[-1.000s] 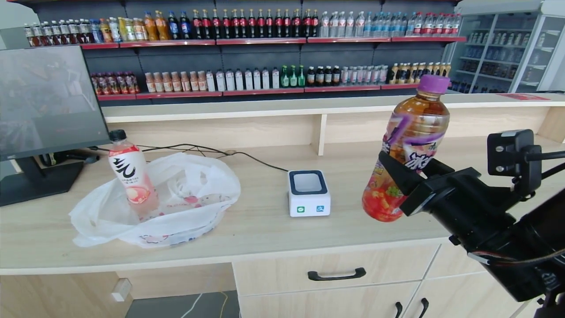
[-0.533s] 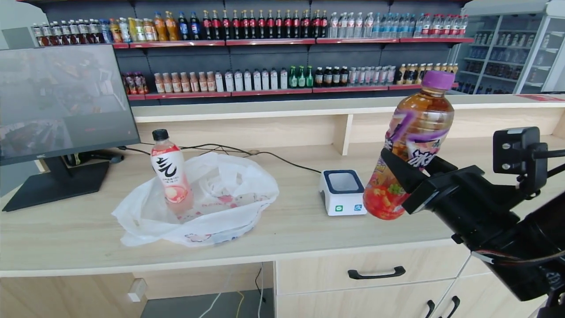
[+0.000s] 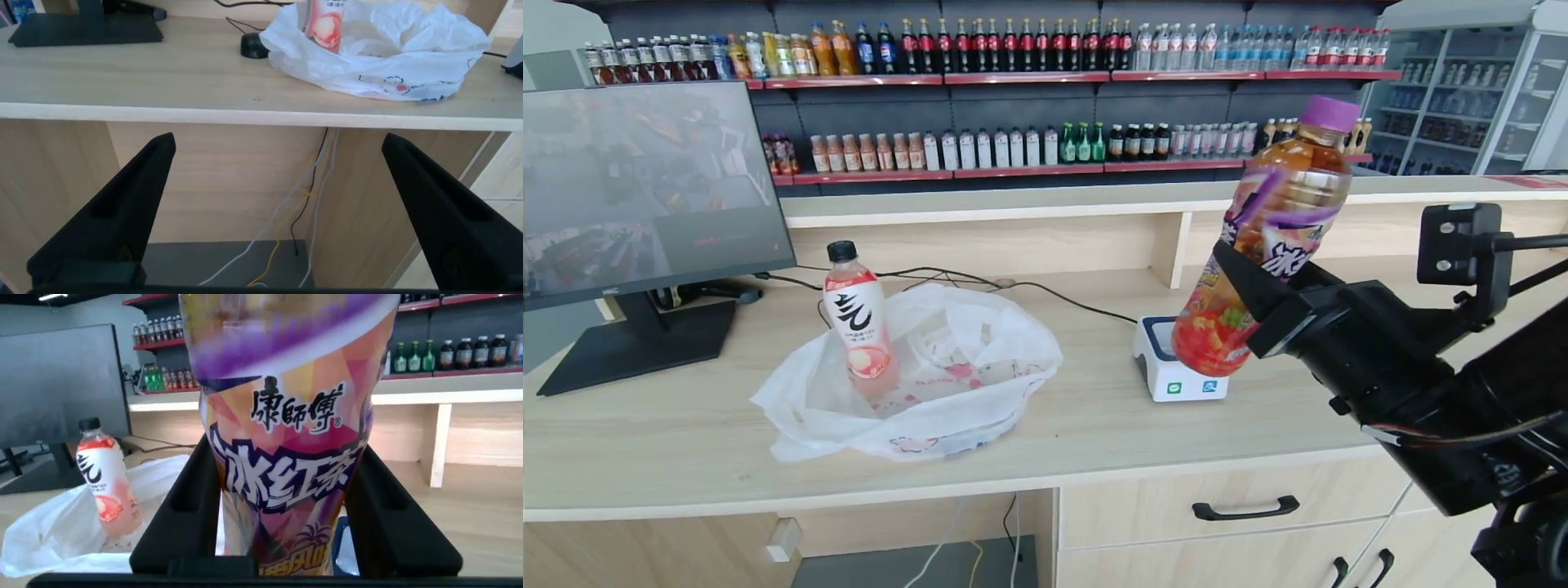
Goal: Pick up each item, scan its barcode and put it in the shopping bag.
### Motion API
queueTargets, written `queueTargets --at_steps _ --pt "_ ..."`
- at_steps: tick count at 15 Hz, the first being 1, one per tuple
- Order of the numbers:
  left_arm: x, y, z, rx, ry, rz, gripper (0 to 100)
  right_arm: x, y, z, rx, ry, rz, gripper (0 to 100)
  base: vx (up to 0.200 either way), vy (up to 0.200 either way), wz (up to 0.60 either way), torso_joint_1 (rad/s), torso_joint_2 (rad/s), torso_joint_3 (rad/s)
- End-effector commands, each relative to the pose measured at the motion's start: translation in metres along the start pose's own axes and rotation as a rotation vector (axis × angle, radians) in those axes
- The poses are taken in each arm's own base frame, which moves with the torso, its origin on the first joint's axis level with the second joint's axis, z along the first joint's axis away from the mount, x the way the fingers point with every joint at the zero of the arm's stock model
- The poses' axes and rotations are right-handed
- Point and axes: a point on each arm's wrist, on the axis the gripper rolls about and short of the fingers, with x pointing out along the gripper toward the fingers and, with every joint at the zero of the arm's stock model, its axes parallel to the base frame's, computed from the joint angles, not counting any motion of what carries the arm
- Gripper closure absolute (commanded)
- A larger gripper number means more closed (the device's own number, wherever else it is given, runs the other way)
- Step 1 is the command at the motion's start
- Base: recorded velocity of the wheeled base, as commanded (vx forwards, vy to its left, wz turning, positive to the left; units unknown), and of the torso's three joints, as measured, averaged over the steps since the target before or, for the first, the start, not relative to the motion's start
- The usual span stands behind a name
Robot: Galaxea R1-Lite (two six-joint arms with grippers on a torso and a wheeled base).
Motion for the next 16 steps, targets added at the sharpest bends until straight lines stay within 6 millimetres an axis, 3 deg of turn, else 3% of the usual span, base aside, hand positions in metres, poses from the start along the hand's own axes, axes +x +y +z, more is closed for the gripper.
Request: queueTargets --at_steps 1,6,11,14,16 --pt "0.000 0.000 0.000 0.000 0.000 0.000 0 0.007 0.001 -0.012 0.054 0.027 -0.005 100 0.000 0.000 0.00 0.000 0.00 0.000" --pt "0.000 0.000 0.000 0.001 0.000 0.000 0 0.043 0.006 -0.029 0.327 0.000 -0.006 100 0.000 0.000 0.00 0.000 0.00 0.000" --pt "0.000 0.000 0.000 0.000 0.000 0.000 0 0.048 0.006 -0.047 0.698 0.050 -0.172 100 0.000 0.000 0.00 0.000 0.00 0.000" --pt "0.000 0.000 0.000 0.003 0.000 0.000 0 0.058 0.013 -0.044 0.865 0.024 -0.212 100 0.000 0.000 0.00 0.000 0.00 0.000" --pt "0.000 0.000 0.000 0.001 0.000 0.000 0 0.065 0.004 -0.046 0.936 0.011 -0.245 100 0.000 0.000 0.00 0.000 0.00 0.000"
